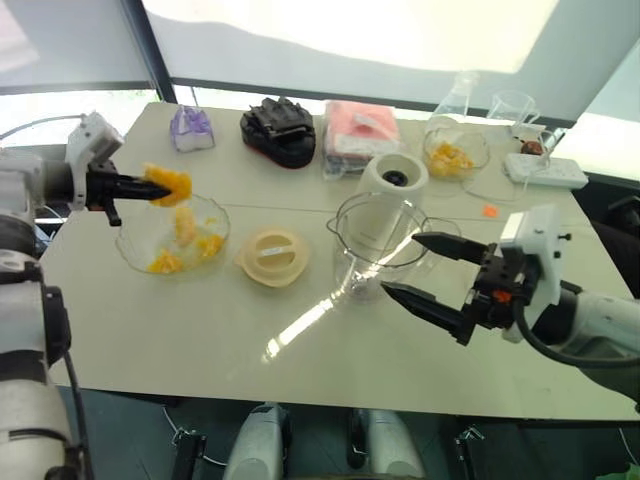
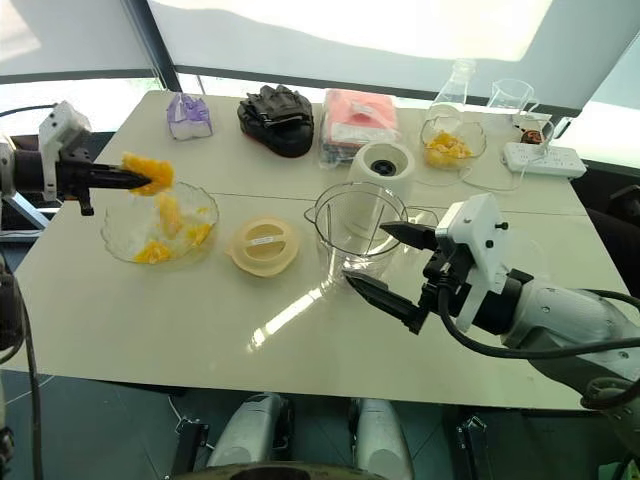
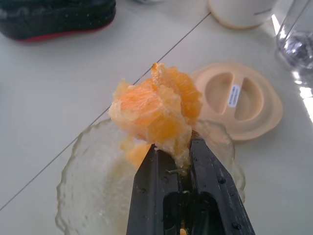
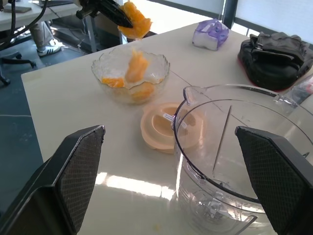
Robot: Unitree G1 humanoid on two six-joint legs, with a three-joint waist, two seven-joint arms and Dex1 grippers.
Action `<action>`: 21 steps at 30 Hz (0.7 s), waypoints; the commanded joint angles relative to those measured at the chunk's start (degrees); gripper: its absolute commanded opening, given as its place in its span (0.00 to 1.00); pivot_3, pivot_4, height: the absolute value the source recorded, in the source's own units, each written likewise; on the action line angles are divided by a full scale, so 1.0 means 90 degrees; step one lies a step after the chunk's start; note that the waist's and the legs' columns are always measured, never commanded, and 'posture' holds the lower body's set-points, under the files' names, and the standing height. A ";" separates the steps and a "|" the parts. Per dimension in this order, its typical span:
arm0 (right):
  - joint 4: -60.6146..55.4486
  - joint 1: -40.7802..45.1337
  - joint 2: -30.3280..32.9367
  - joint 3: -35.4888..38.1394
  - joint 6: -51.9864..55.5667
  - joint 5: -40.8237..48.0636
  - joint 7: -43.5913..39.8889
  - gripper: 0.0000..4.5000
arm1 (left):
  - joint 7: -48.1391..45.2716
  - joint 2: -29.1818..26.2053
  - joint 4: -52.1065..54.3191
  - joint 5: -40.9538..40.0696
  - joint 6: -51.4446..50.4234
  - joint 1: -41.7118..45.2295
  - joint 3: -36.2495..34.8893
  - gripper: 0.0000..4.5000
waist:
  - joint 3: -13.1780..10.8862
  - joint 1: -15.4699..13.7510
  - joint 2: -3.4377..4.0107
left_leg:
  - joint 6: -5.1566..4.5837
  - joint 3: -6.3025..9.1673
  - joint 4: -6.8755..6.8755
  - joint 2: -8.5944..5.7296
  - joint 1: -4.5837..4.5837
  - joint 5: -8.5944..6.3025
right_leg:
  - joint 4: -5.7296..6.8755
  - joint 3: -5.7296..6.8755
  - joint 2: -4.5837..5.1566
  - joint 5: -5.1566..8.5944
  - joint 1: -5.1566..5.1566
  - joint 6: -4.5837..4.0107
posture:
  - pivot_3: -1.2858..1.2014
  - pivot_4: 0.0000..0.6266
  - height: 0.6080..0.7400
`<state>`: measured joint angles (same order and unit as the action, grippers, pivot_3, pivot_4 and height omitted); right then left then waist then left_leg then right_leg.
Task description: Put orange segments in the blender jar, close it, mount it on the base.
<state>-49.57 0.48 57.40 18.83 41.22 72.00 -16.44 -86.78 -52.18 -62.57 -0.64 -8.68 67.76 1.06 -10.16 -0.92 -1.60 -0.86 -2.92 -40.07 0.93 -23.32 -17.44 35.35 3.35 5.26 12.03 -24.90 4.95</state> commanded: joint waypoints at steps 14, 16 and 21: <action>-0.0055 -0.0731 -0.0417 0.0293 -0.0156 -0.0739 -0.0328 1.00 | -0.0305 0.0305 0.0504 -0.0157 0.0130 0.0652 0.0015 0.01 | 0.0000 -0.0003 0.0000 | -0.0003 0.0002 0.0000 0.0003 0.0008 -0.0002 | 0.0013 -0.0003 -0.0021 -0.0003 -0.0001 -0.0001 | 0.52 0.24 1.00; -0.0019 -0.0834 -0.0464 0.0309 -0.0149 -0.0839 -0.0388 1.00 | -0.0486 0.0420 0.0666 -0.0296 -0.0015 0.0776 0.0000 0.01 | 0.0000 -0.0018 0.0000 | -0.0003 0.0002 -0.0002 0.0002 0.0005 -0.0002 | 0.0011 -0.0004 -0.0020 -0.0003 0.0000 -0.0001 | 0.52 0.24 1.00; 0.0070 -0.1119 -0.0585 0.0424 -0.0161 -0.1090 -0.0558 1.00 | -0.0636 0.0892 0.1583 -0.1127 -0.0583 0.1032 0.0276 0.01 | 0.0000 -0.0004 -0.0001 | -0.0003 0.0003 -0.0003 0.0001 -0.0004 -0.0002 | -0.0006 -0.0008 -0.0016 -0.0004 0.0001 0.0001 | 0.52 0.24 1.00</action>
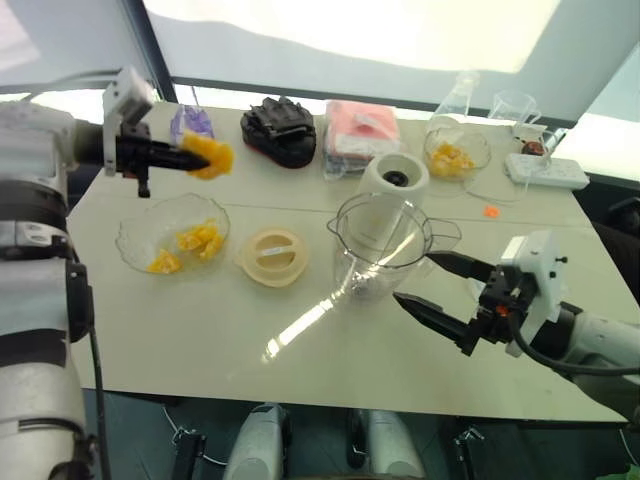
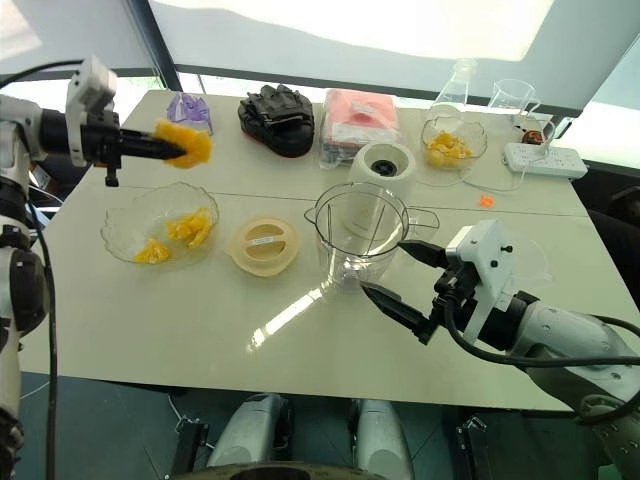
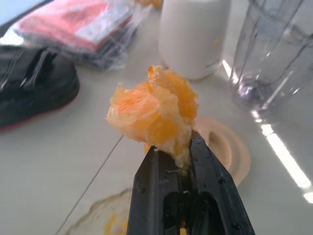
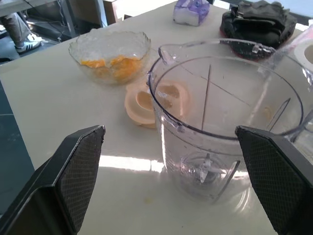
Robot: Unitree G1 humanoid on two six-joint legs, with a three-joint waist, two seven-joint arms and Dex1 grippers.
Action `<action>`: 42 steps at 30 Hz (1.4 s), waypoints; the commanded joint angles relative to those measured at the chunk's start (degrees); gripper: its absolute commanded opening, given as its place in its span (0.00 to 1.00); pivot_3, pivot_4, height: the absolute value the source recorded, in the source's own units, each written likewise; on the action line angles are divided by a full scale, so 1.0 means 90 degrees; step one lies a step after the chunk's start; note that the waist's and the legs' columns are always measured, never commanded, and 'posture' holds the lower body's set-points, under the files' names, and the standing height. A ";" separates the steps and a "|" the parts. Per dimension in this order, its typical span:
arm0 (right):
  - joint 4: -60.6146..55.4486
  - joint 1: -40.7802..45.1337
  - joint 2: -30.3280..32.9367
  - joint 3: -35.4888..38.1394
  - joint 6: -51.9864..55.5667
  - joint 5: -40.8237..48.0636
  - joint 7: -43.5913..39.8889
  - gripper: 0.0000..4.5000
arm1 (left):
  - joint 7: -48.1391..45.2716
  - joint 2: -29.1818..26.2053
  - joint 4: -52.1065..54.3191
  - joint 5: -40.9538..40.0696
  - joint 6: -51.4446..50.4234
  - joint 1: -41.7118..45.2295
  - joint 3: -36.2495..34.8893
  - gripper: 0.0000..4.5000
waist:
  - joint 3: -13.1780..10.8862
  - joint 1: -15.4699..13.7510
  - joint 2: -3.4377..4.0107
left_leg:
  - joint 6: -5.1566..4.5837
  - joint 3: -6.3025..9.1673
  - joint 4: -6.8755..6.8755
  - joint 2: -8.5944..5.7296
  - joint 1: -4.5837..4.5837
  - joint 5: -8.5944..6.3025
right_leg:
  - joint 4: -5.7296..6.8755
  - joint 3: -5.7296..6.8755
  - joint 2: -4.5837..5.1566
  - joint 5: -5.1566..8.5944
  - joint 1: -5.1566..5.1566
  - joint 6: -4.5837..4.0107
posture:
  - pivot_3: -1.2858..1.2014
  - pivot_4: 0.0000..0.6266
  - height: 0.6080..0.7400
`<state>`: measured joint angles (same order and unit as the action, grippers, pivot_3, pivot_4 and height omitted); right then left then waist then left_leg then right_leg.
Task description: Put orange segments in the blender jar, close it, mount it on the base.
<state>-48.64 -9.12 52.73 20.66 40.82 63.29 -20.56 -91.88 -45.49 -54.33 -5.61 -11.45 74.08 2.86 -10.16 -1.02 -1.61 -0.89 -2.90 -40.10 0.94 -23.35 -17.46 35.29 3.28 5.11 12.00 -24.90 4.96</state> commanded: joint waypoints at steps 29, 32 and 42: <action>-0.0652 -0.0792 -0.0384 0.1043 -0.0133 -0.0151 0.0442 1.00 | 0.0090 0.3352 0.0589 0.0022 0.1779 0.0039 0.1571 0.50 | 0.0004 0.0011 0.0011 | -0.0001 0.0010 -0.0001 -0.0004 0.0015 0.0000 | 0.0000 -0.0010 -0.0013 0.0003 0.0010 -0.0026 | 0.52 0.24 1.00; -0.0615 -0.0735 -0.0391 0.0966 -0.0121 -0.0183 0.0458 1.00 | 0.0240 0.3364 0.0517 -0.0023 0.1726 0.0121 0.1439 0.50 | 0.0004 0.0014 0.0011 | -0.0002 0.0010 -0.0001 -0.0005 0.0013 0.0000 | -0.0002 -0.0010 -0.0012 0.0002 0.0010 -0.0024 | 0.52 0.24 1.00; -0.0388 -0.0437 -0.0336 0.0732 -0.0064 -0.0322 0.0351 1.00 | 0.0384 0.3379 0.0706 -0.0118 0.1669 0.0273 0.1175 0.50 | 0.0004 0.0014 0.0011 | -0.0002 0.0012 -0.0001 -0.0004 0.0015 0.0000 | 0.0002 -0.0009 -0.0014 0.0001 0.0010 -0.0022 | 0.52 0.24 1.00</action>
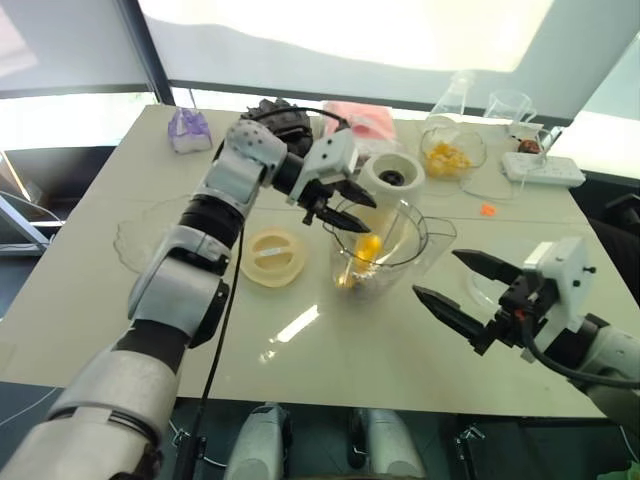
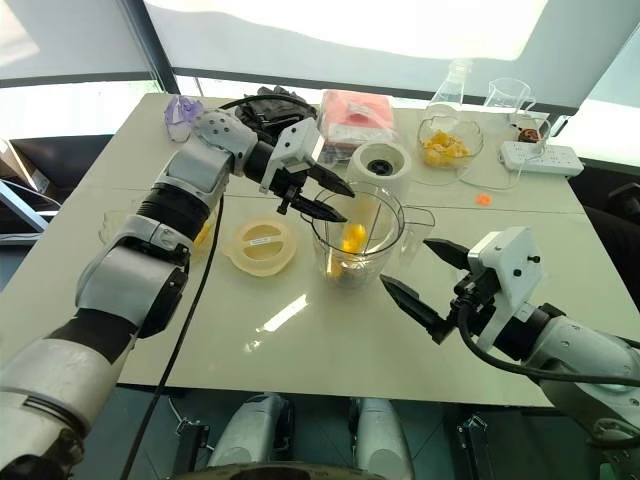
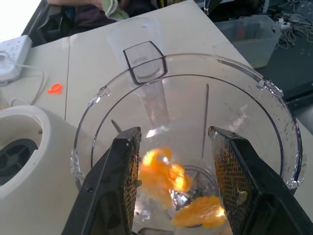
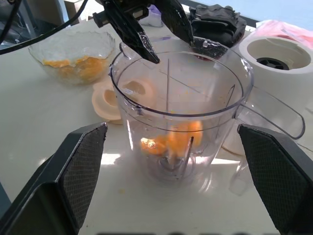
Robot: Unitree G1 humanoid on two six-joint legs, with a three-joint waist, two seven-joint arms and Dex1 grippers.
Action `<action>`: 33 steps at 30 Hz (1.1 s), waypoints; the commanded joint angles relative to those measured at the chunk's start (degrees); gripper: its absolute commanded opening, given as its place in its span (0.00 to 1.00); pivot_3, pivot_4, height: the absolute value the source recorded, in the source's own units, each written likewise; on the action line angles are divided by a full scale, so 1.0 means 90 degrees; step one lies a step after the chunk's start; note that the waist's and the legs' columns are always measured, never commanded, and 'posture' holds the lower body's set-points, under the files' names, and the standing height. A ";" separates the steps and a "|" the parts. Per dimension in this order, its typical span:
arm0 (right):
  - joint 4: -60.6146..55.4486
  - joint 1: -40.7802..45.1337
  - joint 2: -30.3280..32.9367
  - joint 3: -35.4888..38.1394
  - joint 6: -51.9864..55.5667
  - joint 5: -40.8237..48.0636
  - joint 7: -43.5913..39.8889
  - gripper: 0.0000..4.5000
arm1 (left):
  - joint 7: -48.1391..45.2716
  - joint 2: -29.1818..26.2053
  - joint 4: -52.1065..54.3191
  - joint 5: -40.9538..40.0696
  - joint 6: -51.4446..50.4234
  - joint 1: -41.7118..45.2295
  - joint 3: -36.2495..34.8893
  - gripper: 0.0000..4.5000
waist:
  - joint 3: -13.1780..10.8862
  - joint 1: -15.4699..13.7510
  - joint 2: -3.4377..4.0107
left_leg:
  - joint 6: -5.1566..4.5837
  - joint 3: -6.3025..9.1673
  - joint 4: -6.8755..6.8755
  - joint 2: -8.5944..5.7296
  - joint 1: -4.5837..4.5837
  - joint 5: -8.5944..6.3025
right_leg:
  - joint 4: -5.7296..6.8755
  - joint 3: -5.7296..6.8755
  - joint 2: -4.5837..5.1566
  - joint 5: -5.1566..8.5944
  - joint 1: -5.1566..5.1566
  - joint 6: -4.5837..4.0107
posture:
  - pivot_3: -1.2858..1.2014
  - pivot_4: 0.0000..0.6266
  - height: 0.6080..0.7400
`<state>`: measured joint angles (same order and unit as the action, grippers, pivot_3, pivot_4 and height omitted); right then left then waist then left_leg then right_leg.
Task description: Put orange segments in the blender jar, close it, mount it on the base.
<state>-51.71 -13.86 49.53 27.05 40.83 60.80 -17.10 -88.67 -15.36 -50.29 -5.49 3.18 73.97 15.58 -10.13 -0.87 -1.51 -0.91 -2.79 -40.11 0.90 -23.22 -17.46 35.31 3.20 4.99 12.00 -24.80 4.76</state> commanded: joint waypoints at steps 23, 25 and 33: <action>0.0833 -0.2002 -0.2603 0.0520 -0.2005 -0.3009 0.0077 1.00 | 0.2805 -0.0905 0.7225 -0.3767 -0.5890 -0.3175 -0.2008 0.50 | 0.0022 0.0017 0.0059 | 0.0010 0.0002 0.0006 0.0011 0.0082 0.0005 | 0.0012 -0.0017 0.0002 0.0012 0.0065 -0.0001 | 0.52 0.24 1.00; 0.0994 -0.1896 -0.2844 0.0522 -0.2116 -0.3351 0.0390 1.00 | 0.2709 -0.1115 0.7280 -0.3823 -0.5880 -0.3457 -0.1934 0.50 | 0.0025 0.0030 0.0064 | 0.0014 -0.0002 0.0004 0.0008 0.0088 0.0007 | 0.0009 -0.0025 0.0002 0.0013 0.0065 0.0002 | 0.52 0.24 1.00; 0.2601 -0.0652 -0.3081 0.0369 -0.2429 -0.4568 0.1193 1.00 | 0.2519 -0.1576 0.6753 -0.2941 -0.4640 -0.4218 -0.1197 0.50 | 0.0040 0.0033 0.0097 | 0.0014 -0.0002 0.0008 0.0009 0.0091 0.0008 | 0.0014 -0.0059 -0.0032 -0.0009 0.0044 -0.0036 | 0.52 0.24 1.00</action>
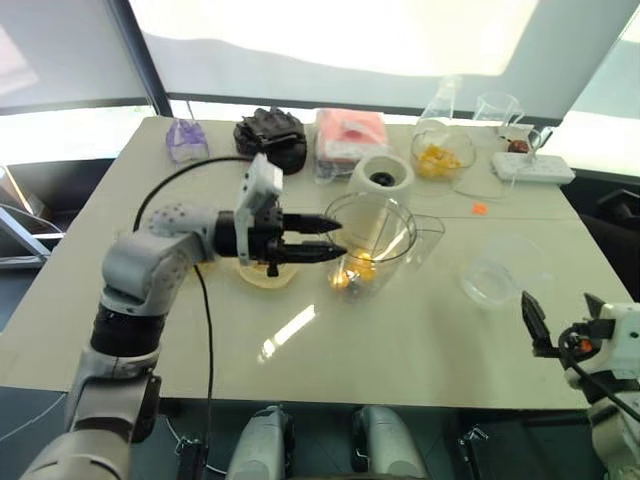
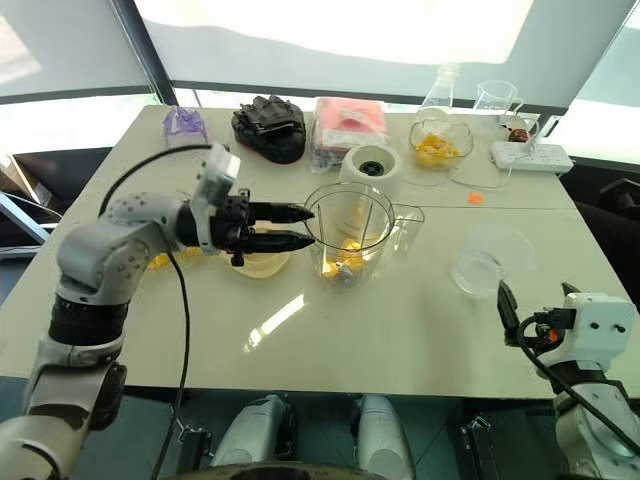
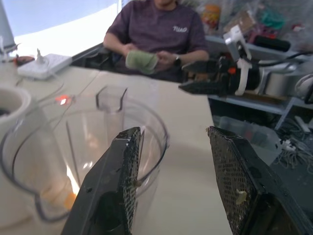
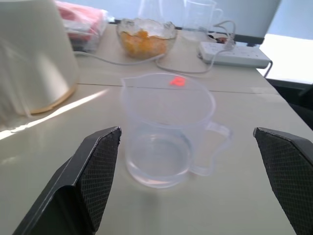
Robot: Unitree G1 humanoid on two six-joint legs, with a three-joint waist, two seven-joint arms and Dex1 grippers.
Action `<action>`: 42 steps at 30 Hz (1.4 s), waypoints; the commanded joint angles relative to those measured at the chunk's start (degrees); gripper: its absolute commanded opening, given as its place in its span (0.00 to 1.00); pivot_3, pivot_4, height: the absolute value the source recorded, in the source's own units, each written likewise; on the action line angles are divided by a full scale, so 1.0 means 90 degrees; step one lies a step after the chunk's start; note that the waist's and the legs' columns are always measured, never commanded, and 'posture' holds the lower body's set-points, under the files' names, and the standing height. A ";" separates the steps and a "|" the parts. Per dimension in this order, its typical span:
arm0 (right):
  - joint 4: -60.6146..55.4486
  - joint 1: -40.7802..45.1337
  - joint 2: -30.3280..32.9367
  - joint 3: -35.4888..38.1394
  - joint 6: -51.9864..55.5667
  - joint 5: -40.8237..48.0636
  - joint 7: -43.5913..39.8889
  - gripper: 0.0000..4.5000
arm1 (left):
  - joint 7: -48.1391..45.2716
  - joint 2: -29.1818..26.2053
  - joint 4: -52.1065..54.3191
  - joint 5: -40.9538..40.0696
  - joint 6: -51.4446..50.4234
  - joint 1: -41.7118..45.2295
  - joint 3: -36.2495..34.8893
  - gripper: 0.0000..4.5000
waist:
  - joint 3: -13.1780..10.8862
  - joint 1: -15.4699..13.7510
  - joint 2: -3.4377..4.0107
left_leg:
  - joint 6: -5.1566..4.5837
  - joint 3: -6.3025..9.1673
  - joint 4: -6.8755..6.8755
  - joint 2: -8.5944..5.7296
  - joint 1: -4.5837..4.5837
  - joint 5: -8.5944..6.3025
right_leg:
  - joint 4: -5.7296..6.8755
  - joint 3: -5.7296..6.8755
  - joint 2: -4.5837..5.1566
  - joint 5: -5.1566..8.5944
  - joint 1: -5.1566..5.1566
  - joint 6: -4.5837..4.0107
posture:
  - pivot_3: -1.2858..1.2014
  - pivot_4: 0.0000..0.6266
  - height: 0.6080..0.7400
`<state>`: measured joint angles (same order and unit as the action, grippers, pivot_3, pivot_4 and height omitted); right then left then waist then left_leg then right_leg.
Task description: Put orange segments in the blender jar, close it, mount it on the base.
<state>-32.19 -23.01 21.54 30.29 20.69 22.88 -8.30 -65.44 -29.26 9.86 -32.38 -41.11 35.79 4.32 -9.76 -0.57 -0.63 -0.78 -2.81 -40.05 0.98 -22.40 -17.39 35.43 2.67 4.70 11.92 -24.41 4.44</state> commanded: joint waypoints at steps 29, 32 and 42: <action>0.2967 0.1445 -0.0098 0.0020 -0.1172 -0.1115 0.0178 1.00 | 0.0273 -0.0267 0.0659 -0.0594 -0.0097 -0.0174 0.0064 0.50 | -0.0007 0.0045 0.0013 | -0.0002 -0.0016 0.0019 -0.0003 -0.0002 -0.0002 | -0.0013 -0.0033 -0.0006 0.0007 -0.0010 0.0011 | 0.52 0.24 1.00; 0.3159 0.1586 -0.0093 0.0004 -0.1284 -0.1109 0.0139 1.00 | 0.0299 -0.0288 0.0676 -0.0605 -0.0116 -0.0183 0.0052 0.50 | -0.0009 0.0043 0.0016 | -0.0003 -0.0017 0.0020 -0.0003 -0.0003 -0.0002 | -0.0013 -0.0033 -0.0006 0.0007 -0.0011 0.0011 | 0.52 0.24 1.00; 0.4819 0.2577 0.0246 -0.0188 -0.2016 -0.1408 0.0034 1.00 | 0.0492 -0.0312 0.0817 -0.0688 -0.0158 -0.0295 0.0004 0.50 | -0.0011 0.0104 0.0016 | -0.0002 -0.0020 0.0022 -0.0004 -0.0003 -0.0002 | -0.0017 -0.0037 -0.0006 0.0007 -0.0011 0.0011 | 0.52 0.24 1.00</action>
<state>9.90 -1.03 22.55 28.49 4.77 10.84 -8.07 -61.23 -31.73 14.93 -37.61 -42.39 32.90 5.43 -9.87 0.37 -0.48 -0.80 -2.99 -39.83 0.94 -22.43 -17.40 35.28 2.33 4.65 11.98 -24.51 4.54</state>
